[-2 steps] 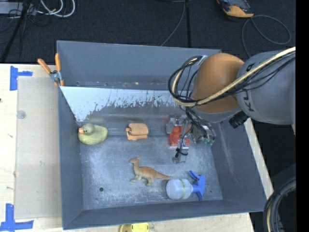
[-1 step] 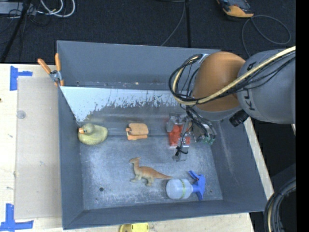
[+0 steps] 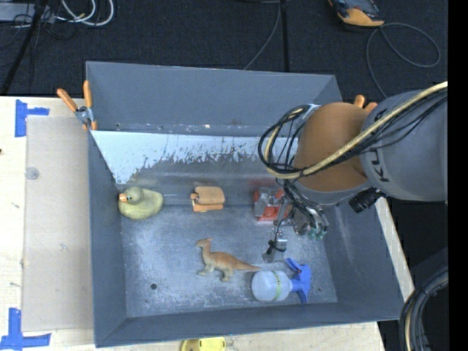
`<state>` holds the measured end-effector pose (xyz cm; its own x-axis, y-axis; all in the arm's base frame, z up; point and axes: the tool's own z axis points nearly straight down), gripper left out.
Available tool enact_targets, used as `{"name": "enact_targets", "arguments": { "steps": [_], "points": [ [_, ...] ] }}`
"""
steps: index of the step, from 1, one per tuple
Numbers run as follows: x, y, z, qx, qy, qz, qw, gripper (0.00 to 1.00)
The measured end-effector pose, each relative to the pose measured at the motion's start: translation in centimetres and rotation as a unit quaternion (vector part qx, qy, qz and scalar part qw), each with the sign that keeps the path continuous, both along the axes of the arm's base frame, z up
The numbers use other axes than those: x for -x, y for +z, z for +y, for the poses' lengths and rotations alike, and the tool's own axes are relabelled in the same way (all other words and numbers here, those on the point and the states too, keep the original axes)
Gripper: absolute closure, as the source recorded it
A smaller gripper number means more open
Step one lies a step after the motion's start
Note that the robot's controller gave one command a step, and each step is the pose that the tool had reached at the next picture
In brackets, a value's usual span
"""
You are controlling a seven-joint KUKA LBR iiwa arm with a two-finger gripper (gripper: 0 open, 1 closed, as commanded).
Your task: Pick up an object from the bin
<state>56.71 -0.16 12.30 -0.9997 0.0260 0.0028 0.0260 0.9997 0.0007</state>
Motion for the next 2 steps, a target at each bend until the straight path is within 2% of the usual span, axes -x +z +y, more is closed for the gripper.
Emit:
{"name": "enact_targets", "arguments": {
  "steps": [1,2],
  "points": [
    [2.5,-1.7,0.3,0.0,0.008,0.0046,1.0,0.0],
    [3.7,-5.3,0.7,-0.001,0.11,-0.0017,0.994,1.0]
  ]
}}
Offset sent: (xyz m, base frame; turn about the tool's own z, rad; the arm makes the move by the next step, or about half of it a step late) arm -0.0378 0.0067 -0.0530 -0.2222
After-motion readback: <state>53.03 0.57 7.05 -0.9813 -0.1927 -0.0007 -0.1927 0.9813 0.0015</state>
